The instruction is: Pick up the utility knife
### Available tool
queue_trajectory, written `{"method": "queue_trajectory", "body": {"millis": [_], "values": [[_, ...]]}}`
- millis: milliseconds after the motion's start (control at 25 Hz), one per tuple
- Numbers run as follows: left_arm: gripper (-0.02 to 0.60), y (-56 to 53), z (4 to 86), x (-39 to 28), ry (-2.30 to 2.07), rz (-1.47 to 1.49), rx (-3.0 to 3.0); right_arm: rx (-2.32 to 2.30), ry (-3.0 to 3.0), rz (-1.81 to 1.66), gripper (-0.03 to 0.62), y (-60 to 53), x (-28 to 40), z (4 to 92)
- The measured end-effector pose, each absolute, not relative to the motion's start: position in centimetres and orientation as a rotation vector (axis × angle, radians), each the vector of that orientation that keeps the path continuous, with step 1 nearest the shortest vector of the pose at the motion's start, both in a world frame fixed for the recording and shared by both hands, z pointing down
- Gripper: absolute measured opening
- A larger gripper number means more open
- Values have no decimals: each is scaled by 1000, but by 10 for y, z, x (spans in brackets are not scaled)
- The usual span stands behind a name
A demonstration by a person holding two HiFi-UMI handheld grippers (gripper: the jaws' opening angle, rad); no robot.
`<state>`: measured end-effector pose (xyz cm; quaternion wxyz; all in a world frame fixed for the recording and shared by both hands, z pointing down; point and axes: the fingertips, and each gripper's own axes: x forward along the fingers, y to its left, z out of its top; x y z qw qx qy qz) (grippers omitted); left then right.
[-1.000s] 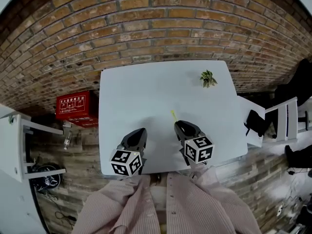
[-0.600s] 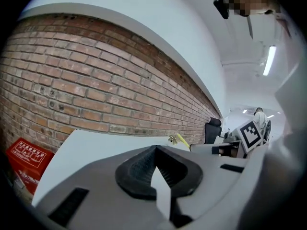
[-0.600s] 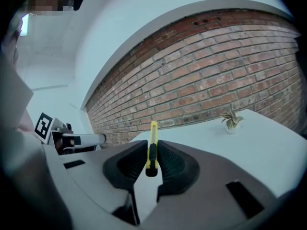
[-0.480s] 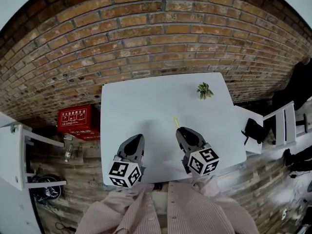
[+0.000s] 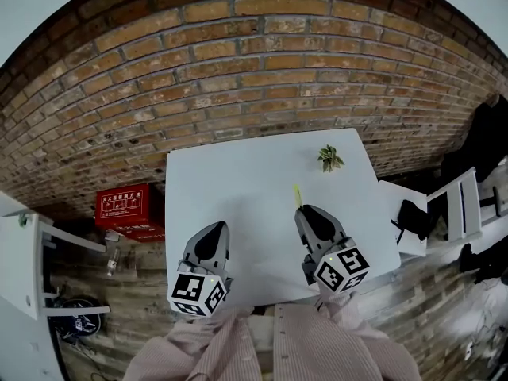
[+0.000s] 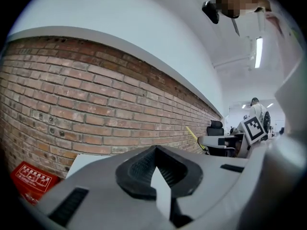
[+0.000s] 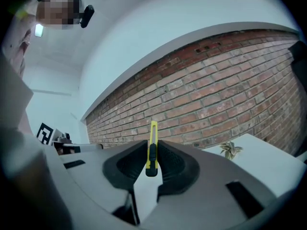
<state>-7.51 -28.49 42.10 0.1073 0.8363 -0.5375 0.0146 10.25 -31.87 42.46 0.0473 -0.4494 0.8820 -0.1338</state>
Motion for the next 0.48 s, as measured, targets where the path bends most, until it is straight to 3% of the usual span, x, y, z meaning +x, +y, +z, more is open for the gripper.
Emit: {"method": "queue_trajectory", "body": {"millis": [480], "values": [[-8,-285,384,-99,-1698,-18,2488,-1399,2599,-263,67,-319,124,375]]}}
